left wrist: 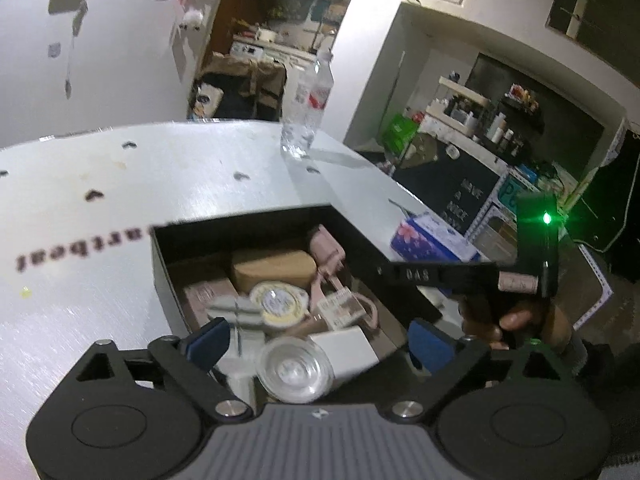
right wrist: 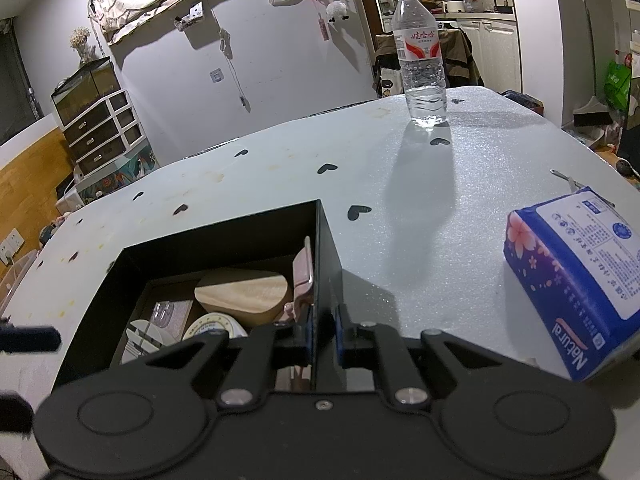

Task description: Organize rigid objects

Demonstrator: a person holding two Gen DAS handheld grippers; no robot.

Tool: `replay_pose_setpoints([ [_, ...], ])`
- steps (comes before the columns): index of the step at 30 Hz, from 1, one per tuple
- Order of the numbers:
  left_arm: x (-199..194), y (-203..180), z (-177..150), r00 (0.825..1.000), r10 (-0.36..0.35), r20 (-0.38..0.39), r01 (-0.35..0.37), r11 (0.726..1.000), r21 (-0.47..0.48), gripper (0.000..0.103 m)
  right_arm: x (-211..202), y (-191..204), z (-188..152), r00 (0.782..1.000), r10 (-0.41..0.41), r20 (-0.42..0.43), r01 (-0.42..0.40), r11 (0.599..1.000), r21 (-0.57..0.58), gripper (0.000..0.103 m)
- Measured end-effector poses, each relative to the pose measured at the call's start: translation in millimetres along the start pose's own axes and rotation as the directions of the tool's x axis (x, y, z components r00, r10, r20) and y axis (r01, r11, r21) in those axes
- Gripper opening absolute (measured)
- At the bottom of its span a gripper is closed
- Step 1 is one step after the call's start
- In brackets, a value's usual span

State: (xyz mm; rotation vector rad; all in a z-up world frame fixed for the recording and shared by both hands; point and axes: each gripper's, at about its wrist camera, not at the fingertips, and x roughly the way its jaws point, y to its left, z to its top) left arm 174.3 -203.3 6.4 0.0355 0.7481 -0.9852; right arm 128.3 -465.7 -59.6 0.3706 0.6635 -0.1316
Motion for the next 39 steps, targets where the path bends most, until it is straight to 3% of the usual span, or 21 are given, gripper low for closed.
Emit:
replay_pose_setpoints([
  [8, -5, 3, 5, 0.996, 0.081, 0.029, -0.081, 0.997, 0.001, 0.103, -2, 1, 1, 1.000, -0.003, -0.001, 0.003, 1.000, -0.004, 0.011],
  [14, -11, 5, 4, 0.987, 0.147, 0.068, -0.146, 0.989, -0.010, 0.103, -26, 9, 4, 0.997, -0.020, 0.074, 0.024, 0.998, -0.055, 0.013],
  [16, -14, 4, 2, 0.981, 0.170, 0.089, -0.170, 0.985, -0.011, 0.103, -36, 11, 4, 0.995, -0.019, 0.099, 0.026, 0.997, -0.067, 0.015],
  [19, -23, 2, -1, 0.971, 0.202, 0.126, -0.200, 0.979, -0.028, 0.103, -51, 15, 1, 0.990, -0.007, 0.144, 0.019, 0.996, -0.084, 0.027],
  [23, -36, -1, -7, 0.949, 0.256, 0.183, -0.250, 0.967, -0.056, 0.103, -75, 23, -9, 0.977, 0.016, 0.212, 0.011, 0.992, -0.122, 0.038],
  [28, -55, -13, -26, 0.894, 0.364, 0.261, -0.352, 0.931, -0.093, 0.103, -101, 35, -26, 0.961, 0.029, 0.275, 0.016, 0.987, -0.161, 0.055],
  [39, -88, -40, -76, 0.836, 0.439, 0.329, -0.424, 0.897, -0.120, 0.103, -141, 45, -71, 0.939, -0.001, 0.345, 0.067, 0.981, -0.181, 0.081],
])
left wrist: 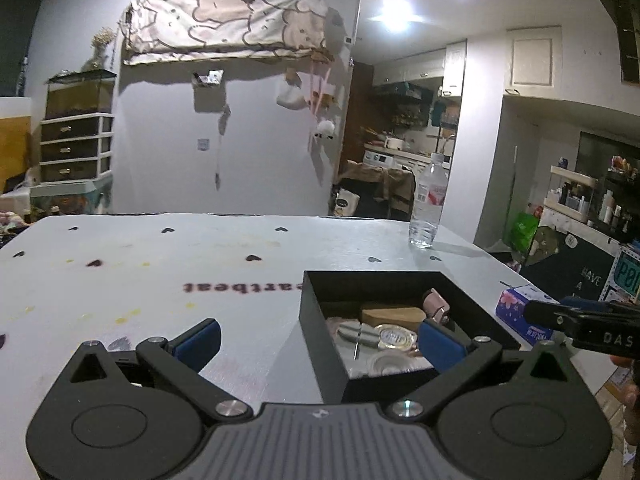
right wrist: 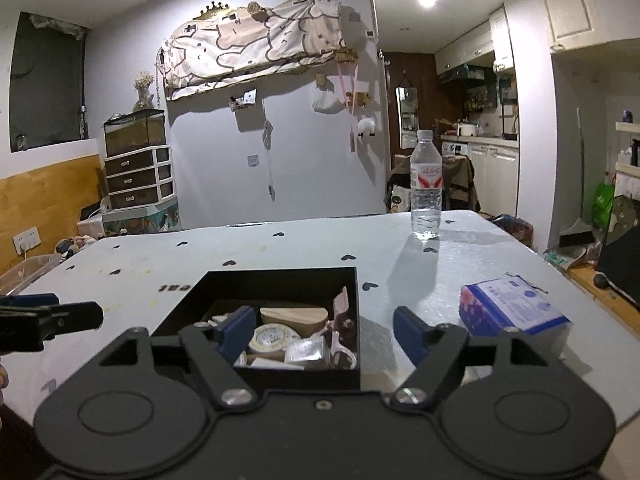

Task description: Organize rigid objects

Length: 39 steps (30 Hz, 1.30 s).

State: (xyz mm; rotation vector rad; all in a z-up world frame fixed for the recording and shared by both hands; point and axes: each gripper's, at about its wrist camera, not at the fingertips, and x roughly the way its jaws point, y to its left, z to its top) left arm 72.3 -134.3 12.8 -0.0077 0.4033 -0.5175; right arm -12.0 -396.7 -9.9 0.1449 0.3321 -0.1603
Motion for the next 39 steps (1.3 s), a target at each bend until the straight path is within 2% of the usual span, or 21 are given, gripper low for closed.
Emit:
replay_pose_setpoints([
  [6, -22, -5, -15, 0.999, 0.036, 0.034, -0.037, 0.999, 0.015, 0.103, -26, 6, -11, 0.999, -0.027, 0.042, 0.028, 0.999, -0.031, 0.098],
  [9, -30, -9, -20, 0.998, 0.043, 0.045, -0.044, 0.999, 0.026, 0.103, -35, 8, -16, 0.997, -0.045, 0.065, 0.048, 0.998, -0.047, 0.103],
  [19, -46, -15, -26, 0.995, 0.063, 0.071, -0.066, 0.997, 0.041, 0.103, -47, 12, -23, 0.994, -0.056, 0.090, 0.061, 0.996, -0.057, 0.103],
  [39, -53, -15, -26, 0.994, 0.081, 0.073, -0.083, 0.996, 0.038, 0.103, -48, 14, -25, 0.995, -0.054, 0.087, 0.059, 0.997, -0.055, 0.103],
])
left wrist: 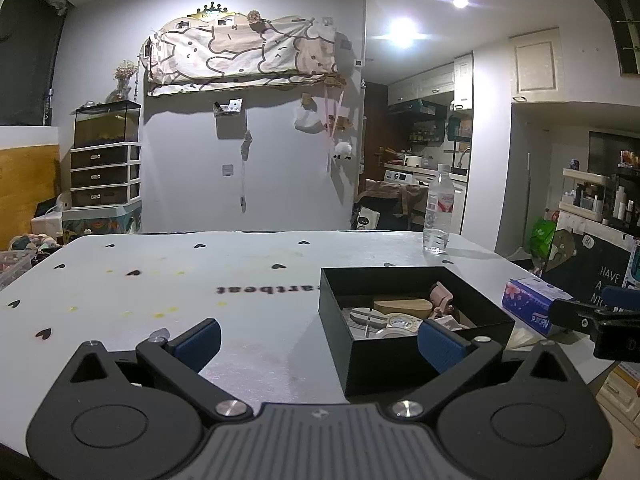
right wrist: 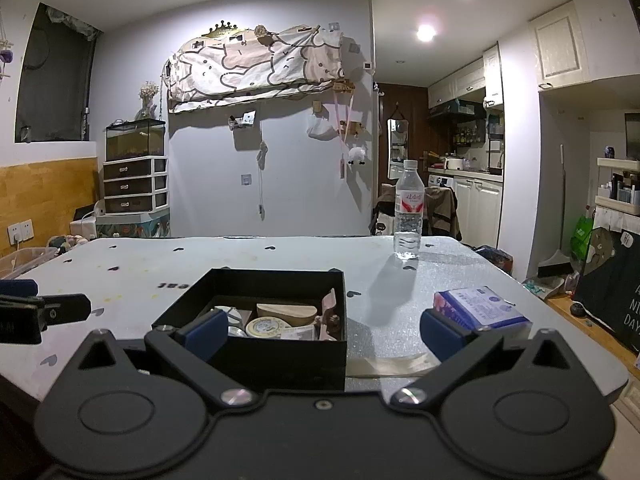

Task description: Organize rigid objects

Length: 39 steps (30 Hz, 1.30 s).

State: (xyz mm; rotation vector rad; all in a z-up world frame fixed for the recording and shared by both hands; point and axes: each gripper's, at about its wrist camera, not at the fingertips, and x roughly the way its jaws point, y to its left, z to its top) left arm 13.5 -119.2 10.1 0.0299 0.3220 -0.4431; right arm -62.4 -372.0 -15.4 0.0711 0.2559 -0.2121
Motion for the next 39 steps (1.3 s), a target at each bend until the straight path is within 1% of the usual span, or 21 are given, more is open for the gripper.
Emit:
replay_pose_setpoints([
  [39, -2.2, 4.2, 0.1, 1.000, 0.006, 0.003, -0.006, 1.000, 0.000, 0.103, -3.0, 1.4, 2.2, 1.000, 0.002, 0.004, -0.002, 1.000, -0.005, 0.103],
])
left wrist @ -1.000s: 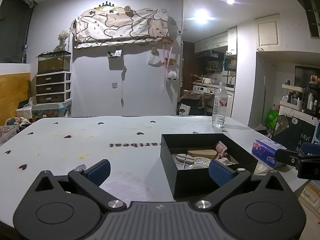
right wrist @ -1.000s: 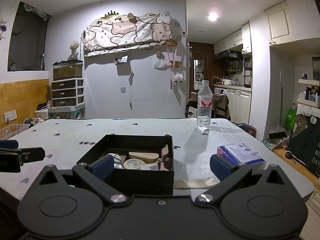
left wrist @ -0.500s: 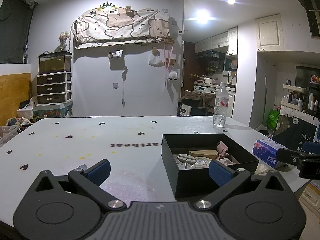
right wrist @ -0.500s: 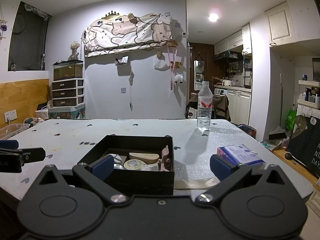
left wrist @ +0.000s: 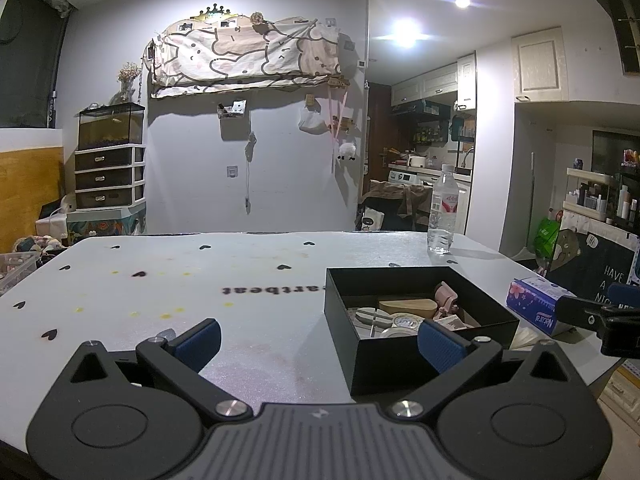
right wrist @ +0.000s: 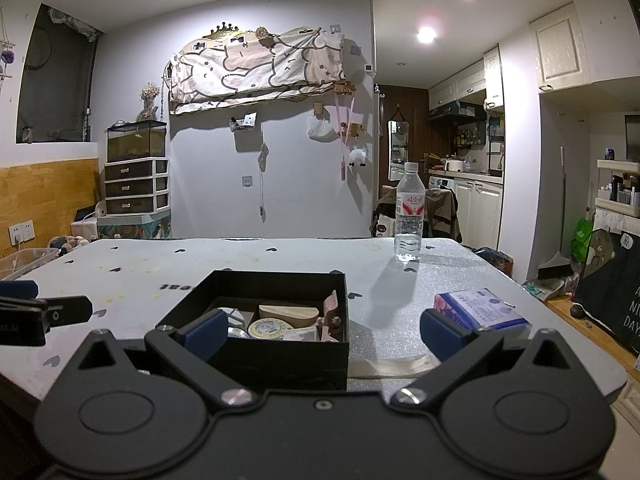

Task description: Organize rigid objects

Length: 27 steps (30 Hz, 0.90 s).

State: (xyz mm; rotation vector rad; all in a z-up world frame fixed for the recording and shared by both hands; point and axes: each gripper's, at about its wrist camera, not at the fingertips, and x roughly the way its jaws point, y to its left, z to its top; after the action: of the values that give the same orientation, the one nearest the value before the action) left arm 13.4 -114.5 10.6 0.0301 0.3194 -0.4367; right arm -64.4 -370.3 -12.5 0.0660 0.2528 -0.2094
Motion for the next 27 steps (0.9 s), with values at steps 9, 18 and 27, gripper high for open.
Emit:
replay_pose_setpoints([
  [9, -1, 4, 0, 1.000, 0.003, 0.001, -0.003, 1.000, -0.001, 0.103, 0, 0, 0, 1.000, 0.001, 0.000, -0.001, 1.000, 0.000, 0.103],
  [18, -2, 7, 0, 1.000, 0.005, -0.001, -0.005, 1.000, -0.001, 0.103, -1, 0, 0, 1.000, 0.000, -0.001, 0.000, 1.000, -0.001, 0.103],
  [27, -4, 10, -1, 1.000, 0.007, -0.004, -0.007, 1.000, -0.004, 0.103, 0, 0, 0, 1.000, 0.001, -0.001, -0.001, 1.000, 0.000, 0.103],
])
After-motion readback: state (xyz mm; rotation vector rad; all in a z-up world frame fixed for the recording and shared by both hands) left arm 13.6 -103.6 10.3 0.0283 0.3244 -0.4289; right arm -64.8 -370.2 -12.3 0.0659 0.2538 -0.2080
